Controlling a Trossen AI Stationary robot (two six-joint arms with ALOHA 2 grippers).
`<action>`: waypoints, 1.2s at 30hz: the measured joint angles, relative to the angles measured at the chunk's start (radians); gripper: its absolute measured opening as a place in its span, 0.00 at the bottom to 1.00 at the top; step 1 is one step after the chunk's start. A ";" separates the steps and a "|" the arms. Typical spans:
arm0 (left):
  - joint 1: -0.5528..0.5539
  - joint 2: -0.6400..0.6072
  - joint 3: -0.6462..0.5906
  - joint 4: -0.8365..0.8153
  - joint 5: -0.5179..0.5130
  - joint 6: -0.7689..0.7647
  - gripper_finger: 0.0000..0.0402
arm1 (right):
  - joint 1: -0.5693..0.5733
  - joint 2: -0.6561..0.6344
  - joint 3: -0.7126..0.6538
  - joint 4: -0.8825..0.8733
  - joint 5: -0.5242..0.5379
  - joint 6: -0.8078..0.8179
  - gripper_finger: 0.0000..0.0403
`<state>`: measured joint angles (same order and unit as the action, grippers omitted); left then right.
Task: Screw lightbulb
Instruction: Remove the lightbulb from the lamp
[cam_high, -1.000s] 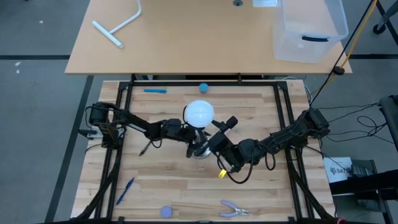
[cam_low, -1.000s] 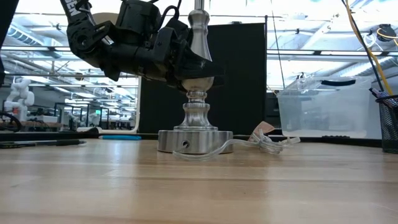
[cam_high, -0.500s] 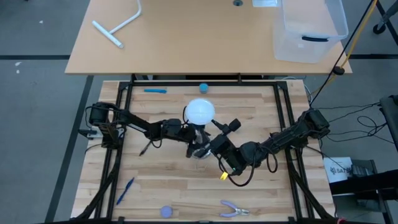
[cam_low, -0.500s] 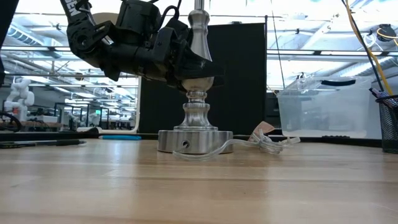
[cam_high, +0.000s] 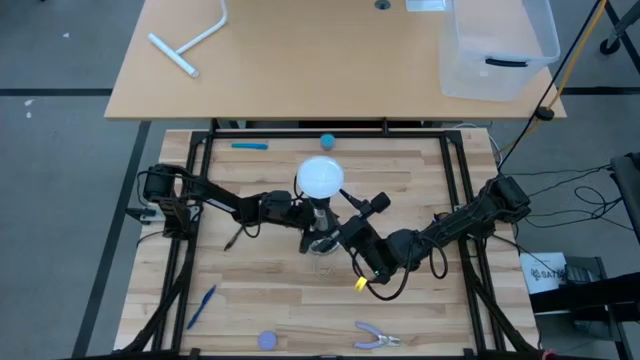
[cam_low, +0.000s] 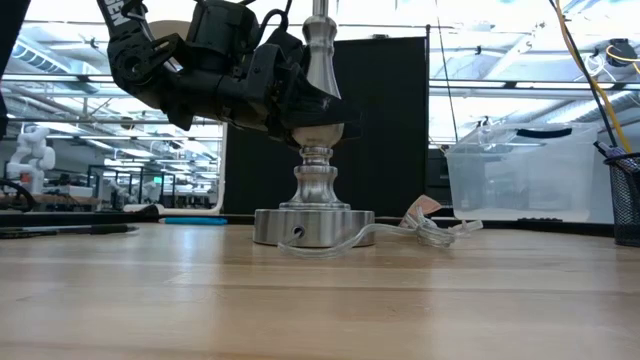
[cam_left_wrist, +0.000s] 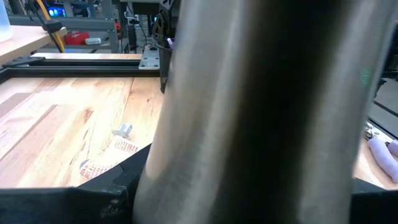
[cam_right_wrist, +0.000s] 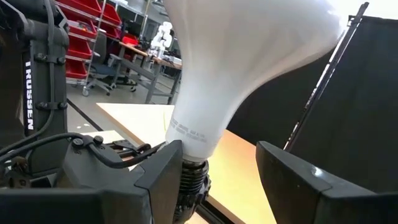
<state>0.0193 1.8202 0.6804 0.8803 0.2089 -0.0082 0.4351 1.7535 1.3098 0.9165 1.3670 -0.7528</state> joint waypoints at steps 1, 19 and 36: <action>0.000 0.000 0.000 0.000 0.000 0.000 0.64 | 0.000 0.000 0.000 0.000 0.003 0.000 0.49; 0.000 0.000 0.000 0.000 0.000 -0.003 0.64 | -0.012 0.001 -0.001 0.048 0.040 -0.056 0.49; -0.001 0.000 0.000 -0.002 -0.001 0.007 0.64 | -0.027 0.001 -0.001 0.052 0.102 -0.113 0.49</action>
<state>0.0181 1.8202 0.6807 0.8783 0.2076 -0.0009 0.4078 1.7542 1.3087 0.9689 1.4691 -0.8663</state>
